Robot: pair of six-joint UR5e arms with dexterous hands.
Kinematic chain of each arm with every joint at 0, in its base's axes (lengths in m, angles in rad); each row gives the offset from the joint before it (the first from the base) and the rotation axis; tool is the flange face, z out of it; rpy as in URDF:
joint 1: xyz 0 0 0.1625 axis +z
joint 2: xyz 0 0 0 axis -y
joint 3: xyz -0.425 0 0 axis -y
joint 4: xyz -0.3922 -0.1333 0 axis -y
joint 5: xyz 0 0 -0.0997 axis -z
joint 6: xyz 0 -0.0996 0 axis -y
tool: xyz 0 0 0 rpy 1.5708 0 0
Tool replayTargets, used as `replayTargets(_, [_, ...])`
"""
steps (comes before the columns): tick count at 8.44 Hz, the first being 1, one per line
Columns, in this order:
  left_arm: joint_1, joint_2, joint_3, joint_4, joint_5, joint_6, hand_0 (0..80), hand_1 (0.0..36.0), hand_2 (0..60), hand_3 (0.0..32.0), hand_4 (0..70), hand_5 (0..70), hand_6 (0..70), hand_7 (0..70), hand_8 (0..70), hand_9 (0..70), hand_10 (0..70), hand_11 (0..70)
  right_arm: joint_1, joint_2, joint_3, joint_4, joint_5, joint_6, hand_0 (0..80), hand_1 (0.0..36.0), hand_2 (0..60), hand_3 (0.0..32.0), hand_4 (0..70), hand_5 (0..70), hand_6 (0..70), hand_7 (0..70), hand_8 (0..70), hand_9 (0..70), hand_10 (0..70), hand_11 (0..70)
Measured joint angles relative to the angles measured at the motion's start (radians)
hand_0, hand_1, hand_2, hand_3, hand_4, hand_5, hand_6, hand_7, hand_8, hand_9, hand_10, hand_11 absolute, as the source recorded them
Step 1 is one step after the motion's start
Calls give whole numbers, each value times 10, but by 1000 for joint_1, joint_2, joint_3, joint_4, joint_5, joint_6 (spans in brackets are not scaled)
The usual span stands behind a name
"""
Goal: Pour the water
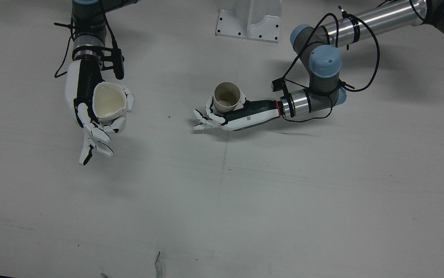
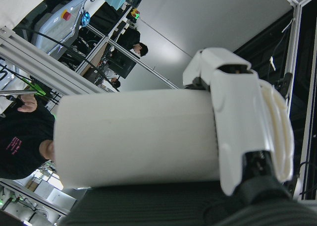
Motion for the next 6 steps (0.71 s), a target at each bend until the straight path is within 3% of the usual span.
replayTargets(1, [0, -3, -2, 0, -1, 0, 800, 360, 600, 0, 700, 700, 204, 259, 79, 55, 79, 150, -14, 4, 57, -45, -38, -120, 800, 360, 551, 0, 78, 210, 500, 504, 149, 144, 0, 0])
replayTargets(3, [1, -6, -6, -1, -1, 0, 800, 360, 600, 0, 700, 700, 203, 258, 78, 55, 80, 150, -51, 14, 91, -117, -97, -309, 800, 360, 540, 0, 31, 208, 469, 468, 145, 146, 0, 0])
replayTargets(4, [1, -7, -7, -1, -1, 1, 800, 360, 600, 0, 700, 700, 204, 258, 79, 55, 80, 150, -83, 23, 92, -147, -112, -427, 800, 360, 563, 0, 31, 212, 474, 480, 165, 178, 0, 0])
replayTargets(6, [1, -8, -10, -1, -8, 0, 800, 360, 600, 0, 700, 700, 204, 258, 78, 53, 78, 147, -128, 31, 93, -175, -117, -607, 800, 360, 582, 0, 18, 211, 440, 418, 140, 142, 0, 0])
